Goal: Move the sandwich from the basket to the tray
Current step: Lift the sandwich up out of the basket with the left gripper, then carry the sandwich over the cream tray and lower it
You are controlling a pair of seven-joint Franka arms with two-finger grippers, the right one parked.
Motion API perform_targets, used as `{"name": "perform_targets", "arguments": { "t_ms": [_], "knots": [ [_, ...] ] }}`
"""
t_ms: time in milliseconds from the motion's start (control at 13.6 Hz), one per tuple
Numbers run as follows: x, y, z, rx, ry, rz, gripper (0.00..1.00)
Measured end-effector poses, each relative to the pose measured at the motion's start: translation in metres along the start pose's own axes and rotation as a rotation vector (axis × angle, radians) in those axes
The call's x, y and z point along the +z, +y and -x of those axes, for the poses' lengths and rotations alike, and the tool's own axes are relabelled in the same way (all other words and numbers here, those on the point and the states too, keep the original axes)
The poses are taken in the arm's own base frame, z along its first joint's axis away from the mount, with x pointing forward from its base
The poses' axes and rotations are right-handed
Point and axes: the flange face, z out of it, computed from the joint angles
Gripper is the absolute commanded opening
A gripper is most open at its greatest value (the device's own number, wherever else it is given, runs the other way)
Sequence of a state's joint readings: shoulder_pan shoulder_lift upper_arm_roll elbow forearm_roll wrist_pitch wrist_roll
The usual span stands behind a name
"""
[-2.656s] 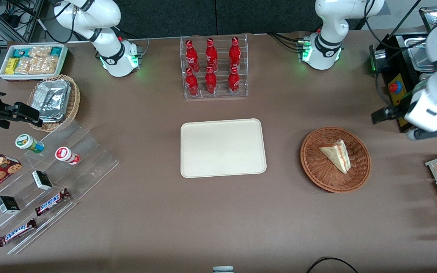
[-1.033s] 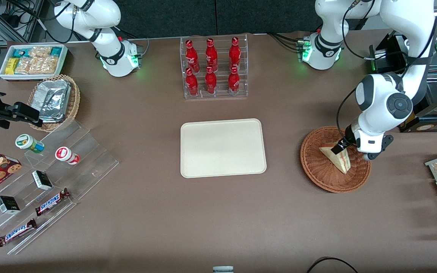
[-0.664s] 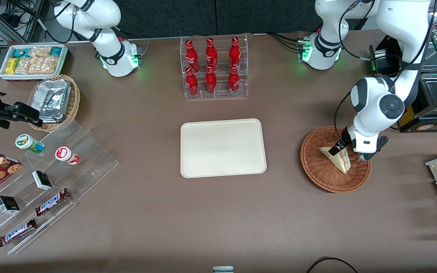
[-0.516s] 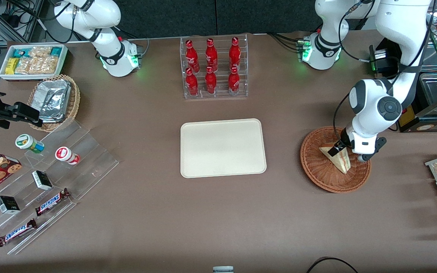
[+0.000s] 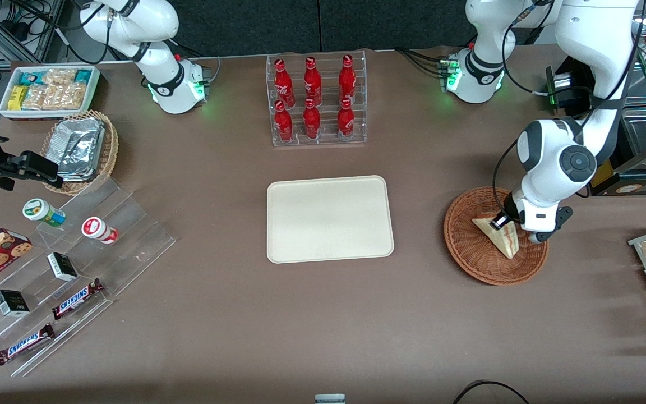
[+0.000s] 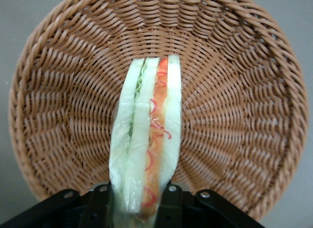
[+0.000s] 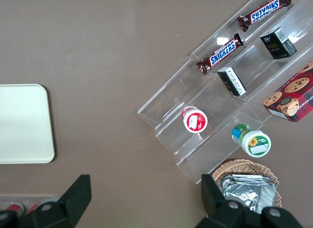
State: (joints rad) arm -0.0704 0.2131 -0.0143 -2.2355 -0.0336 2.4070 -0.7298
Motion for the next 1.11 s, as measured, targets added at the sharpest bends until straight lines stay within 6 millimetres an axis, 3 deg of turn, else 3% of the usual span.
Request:
{"name": "perform_targets", "arguments": {
  "t_ms": [295, 443, 664, 885, 1107],
  "knots": [
    [-0.090, 0.026, 0.003, 0.070, -0.049, -0.097, 0.00],
    [-0.142, 0.045, 0.020, 0.114, -0.053, -0.106, 0.00],
    [-0.204, 0.082, 0.066, 0.214, -0.062, -0.125, 0.00],
    [-0.235, 0.125, 0.126, 0.340, -0.047, -0.113, 0.00],
    [-0.236, 0.159, 0.185, 0.421, -0.045, -0.105, 0.00]
  ]
}}
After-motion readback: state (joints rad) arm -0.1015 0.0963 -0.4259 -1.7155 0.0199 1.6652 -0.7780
